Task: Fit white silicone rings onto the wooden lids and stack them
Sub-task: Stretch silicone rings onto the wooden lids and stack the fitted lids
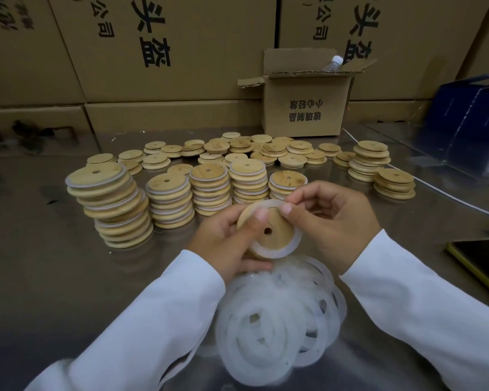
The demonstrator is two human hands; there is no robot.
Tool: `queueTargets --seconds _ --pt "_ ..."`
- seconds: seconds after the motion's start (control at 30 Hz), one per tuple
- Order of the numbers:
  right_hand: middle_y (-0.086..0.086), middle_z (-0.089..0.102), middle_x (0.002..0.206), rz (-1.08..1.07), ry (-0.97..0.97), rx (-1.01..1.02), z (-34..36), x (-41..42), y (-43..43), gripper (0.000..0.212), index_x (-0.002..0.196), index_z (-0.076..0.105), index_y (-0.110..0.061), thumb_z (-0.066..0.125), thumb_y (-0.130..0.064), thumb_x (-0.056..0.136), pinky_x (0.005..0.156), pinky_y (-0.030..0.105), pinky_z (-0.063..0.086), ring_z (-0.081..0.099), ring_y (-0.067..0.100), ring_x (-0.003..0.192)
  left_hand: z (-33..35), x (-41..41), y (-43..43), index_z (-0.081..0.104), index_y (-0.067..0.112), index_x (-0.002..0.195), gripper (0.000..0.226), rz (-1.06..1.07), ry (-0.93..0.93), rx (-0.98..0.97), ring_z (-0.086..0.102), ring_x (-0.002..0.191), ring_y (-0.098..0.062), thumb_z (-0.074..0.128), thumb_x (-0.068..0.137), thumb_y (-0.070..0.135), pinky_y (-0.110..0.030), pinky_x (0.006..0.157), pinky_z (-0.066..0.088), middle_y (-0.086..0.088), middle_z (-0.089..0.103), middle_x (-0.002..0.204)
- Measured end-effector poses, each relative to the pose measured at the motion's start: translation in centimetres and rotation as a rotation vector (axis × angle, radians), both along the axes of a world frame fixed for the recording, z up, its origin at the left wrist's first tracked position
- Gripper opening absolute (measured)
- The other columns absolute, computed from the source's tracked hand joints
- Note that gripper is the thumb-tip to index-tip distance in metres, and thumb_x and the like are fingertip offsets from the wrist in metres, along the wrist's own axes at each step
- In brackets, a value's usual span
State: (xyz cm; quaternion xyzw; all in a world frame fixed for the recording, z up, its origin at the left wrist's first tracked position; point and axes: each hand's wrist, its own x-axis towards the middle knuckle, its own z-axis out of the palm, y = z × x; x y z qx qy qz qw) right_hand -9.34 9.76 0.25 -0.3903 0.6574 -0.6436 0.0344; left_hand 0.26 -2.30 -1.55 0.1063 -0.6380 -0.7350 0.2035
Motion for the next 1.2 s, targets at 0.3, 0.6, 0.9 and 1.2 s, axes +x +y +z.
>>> queueTargets --seconds 0.3,0.6,0.9,1.2 --pt "0.011 0.066 0.072 -0.058 0.020 0.047 0.1 0.4 -0.1 0.011 0.071 0.068 -0.021 0.070 -0.012 0.075 0.062 0.018 0.048 0.057 0.012 0.063 -0.2 0.0 0.4 0.065 0.027 0.094 0.018 0.019 0.053 -0.107 0.070 0.075 -0.010 0.051 0.089 0.016 -0.026 0.056 0.057 0.008 0.072 0.077" --pt "0.004 0.067 0.076 -0.097 0.040 0.089 0.0 0.1 0.0 0.008 0.075 0.067 -0.019 0.065 -0.015 0.081 0.069 0.025 0.048 0.059 0.013 0.072 -0.2 0.0 0.4 0.063 0.020 0.097 0.017 0.049 0.085 -0.121 0.069 0.077 -0.011 0.050 0.089 0.015 -0.026 0.057 0.057 0.004 0.072 0.079" --pt "-0.006 0.064 0.071 -0.122 0.080 0.084 0.1 0.3 -0.2 0.016 0.072 0.063 -0.023 0.064 -0.012 0.083 0.069 0.022 0.047 0.056 0.002 0.067 0.3 0.0 0.3 0.064 0.017 0.097 0.017 0.082 0.126 -0.097 0.070 0.076 -0.012 0.049 0.090 0.014 -0.025 0.055 0.056 0.004 0.073 0.077" --pt "-0.005 0.062 0.074 -0.105 -0.033 0.030 -1.0 1.4 -0.7 0.006 0.077 0.060 -0.023 0.063 -0.018 0.081 0.069 0.016 0.048 0.058 0.004 0.071 0.2 -0.1 0.2 0.063 0.015 0.096 0.015 0.110 0.147 0.060 0.070 0.082 -0.020 0.051 0.088 0.015 -0.029 0.059 0.057 -0.003 0.072 0.085"
